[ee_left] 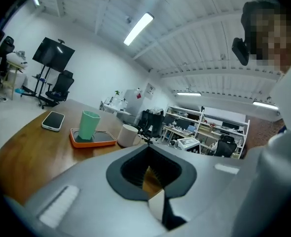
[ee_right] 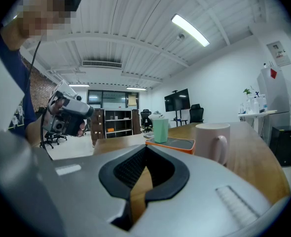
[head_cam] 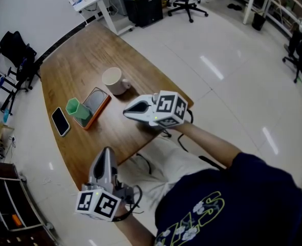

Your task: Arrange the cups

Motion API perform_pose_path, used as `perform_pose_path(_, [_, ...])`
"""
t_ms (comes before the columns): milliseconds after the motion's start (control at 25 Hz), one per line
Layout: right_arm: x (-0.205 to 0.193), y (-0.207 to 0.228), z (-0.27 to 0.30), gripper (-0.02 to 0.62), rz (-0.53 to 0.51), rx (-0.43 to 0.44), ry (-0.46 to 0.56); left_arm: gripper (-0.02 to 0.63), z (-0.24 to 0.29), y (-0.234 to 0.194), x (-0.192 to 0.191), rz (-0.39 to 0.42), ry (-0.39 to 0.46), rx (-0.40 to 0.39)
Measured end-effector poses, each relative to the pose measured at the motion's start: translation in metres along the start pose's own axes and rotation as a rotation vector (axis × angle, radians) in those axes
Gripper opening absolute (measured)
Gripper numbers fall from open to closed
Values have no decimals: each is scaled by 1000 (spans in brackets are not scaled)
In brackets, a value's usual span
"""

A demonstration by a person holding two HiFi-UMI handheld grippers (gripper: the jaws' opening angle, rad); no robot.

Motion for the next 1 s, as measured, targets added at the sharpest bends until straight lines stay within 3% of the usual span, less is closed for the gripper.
perform_pose_path(200, [-1, -1, 0, -5, 2, -1, 0, 5, 8, -3, -10, -160, 28, -76])
perform_pose_path(560, [1, 1, -2, -5, 9, -22, 4, 5, 12, -2, -17, -133, 29, -40])
perform_pose_path(800, [8, 16, -6, -2, 9, -129, 72, 5, 6, -14, -14, -128, 42, -14])
perform_pose_path(840, [13, 22, -6, 107, 22, -147, 79, 5, 2, -17, -11, -128, 53, -5])
perform_pose_path(880, [18, 27, -5, 264, 29, -159, 76, 5, -3, -19, -9, -127, 65, 4])
perform_pose_path(1000, [34, 40, -11, 283, -5, -223, 59, 5, -11, -23, -4, -136, 95, 8])
Point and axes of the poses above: the fingertips, and each gripper's own axes: z forward along the fingers, y to its right, x out of its top, the point moved 9 cm from there along -z, backward along the fingers, and after that the axes turned 7 degrees about -y, right-handed, at the moved point
